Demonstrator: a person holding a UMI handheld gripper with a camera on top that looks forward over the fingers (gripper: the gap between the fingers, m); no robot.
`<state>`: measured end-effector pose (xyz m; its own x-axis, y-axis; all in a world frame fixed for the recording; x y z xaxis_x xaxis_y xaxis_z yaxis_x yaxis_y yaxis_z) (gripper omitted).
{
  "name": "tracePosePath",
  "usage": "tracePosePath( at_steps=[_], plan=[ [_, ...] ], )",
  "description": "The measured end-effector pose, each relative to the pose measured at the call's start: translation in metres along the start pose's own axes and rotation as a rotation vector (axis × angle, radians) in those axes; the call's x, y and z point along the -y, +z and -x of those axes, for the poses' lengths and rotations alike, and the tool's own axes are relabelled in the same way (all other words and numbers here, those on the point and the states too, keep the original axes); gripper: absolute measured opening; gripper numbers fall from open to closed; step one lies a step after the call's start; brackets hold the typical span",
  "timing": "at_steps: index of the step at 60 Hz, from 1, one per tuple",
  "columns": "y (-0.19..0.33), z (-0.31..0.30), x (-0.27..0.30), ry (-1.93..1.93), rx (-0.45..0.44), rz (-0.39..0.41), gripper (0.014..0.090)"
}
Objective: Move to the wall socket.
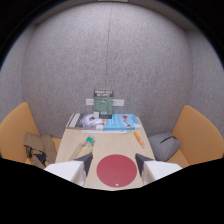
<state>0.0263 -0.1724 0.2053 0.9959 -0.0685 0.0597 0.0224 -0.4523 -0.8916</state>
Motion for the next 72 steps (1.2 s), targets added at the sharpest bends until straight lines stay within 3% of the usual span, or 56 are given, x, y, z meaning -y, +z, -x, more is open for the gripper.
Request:
tracePosePath(
  at_steps=[27, 71, 72],
  plan=[
    [0.083, -0.039, 0.029, -0.004, 0.005, -0.011, 0.0872],
    [0.363, -0.073, 0.138, 0.002, 0.075, -0.048, 0.0874],
    [0.368, -0.072, 0.14, 0.003, 0.077, -0.049, 0.0899]
  ],
)
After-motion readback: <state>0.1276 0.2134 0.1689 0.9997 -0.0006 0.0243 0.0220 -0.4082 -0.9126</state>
